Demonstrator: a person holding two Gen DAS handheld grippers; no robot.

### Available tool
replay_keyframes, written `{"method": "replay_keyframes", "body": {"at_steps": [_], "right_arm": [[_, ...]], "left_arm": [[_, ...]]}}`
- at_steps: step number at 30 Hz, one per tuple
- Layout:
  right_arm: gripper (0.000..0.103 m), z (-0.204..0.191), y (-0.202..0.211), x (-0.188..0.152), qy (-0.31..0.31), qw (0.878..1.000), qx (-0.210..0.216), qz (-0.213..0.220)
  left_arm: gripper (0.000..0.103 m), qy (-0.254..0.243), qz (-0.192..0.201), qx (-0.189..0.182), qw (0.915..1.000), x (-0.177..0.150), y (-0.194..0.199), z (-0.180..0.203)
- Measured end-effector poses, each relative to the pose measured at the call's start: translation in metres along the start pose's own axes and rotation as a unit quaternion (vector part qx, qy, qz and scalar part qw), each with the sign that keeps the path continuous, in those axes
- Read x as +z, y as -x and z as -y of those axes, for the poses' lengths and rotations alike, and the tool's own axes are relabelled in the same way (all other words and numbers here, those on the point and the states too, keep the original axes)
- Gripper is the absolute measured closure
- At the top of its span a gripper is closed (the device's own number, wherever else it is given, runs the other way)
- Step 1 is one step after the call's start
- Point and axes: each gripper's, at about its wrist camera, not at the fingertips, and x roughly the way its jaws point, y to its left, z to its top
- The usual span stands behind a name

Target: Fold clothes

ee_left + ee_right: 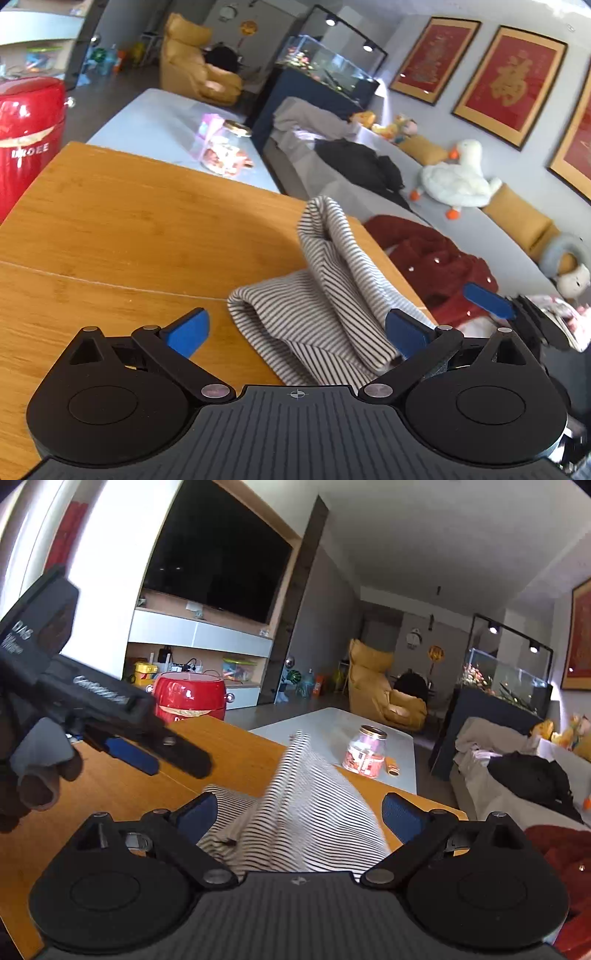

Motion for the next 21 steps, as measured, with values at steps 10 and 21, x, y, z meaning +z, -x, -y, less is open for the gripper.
{"method": "replay_keyframes", "body": {"at_steps": [10,21], "right_arm": [[0.055,-0.006,-0.021,-0.008,0.051,0.996,-0.067,-0.042],[0.071,-0.006,-0.034,-0.019,0.113,0.99,-0.073,-0.047]], "left_arm": [[0.0,0.019,0.0,-0.016,0.9997,0.002,0.003,-0.009],[0.02,0.043,-0.05,-0.086,0.9941,-0.012,-0.017,0.009]]}}
